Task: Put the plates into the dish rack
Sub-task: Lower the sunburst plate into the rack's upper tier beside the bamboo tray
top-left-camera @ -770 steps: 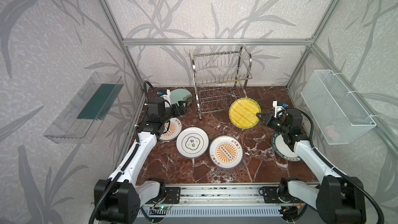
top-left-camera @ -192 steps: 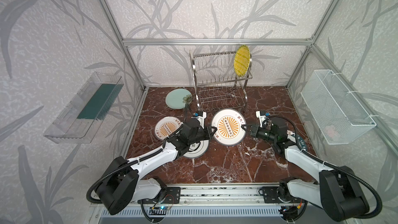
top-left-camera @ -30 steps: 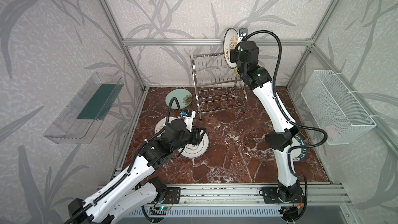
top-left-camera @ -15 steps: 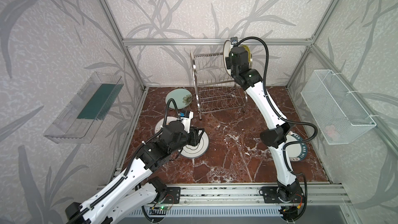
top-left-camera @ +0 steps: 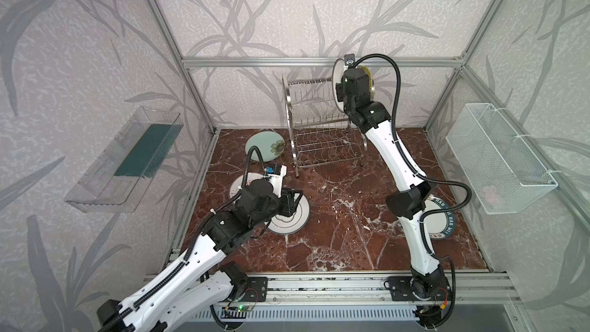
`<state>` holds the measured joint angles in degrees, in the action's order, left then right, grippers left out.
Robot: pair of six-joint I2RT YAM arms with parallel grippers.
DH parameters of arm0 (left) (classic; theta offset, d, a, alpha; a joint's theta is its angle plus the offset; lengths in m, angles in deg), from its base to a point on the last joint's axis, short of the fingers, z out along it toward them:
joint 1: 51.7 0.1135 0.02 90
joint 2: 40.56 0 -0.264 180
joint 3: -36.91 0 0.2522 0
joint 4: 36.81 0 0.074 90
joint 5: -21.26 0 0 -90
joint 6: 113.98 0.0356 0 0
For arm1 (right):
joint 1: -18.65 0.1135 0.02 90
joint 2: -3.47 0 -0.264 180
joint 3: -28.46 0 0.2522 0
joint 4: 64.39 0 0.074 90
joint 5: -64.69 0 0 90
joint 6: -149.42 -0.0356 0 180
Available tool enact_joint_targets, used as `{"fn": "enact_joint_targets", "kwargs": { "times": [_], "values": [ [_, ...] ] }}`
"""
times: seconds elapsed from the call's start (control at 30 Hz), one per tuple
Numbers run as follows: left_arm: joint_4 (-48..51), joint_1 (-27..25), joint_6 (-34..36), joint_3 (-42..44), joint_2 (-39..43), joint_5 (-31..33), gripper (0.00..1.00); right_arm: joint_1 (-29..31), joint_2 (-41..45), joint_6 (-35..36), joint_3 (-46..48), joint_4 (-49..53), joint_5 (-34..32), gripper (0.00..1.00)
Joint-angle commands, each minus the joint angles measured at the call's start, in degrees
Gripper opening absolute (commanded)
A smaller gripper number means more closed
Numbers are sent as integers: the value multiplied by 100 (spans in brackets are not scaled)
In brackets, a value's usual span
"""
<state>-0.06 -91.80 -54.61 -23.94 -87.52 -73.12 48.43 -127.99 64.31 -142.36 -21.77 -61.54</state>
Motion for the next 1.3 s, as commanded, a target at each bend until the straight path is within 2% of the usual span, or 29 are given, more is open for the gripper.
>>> {"fn": "enact_joint_targets", "kwargs": {
  "times": [0.0,0.5,1.27],
  "values": [
    [143,-16,-43,-11,56,87,46,-155,301,-165,-266,-132,-112,0],
    [44,-25,-65,-25,3,1,46,-187,389,1,-272,-116,-113,0],
    [1,-25,-77,-37,7,-35,46,-196,478,-149,-181,108,115,0]
  ]
}}
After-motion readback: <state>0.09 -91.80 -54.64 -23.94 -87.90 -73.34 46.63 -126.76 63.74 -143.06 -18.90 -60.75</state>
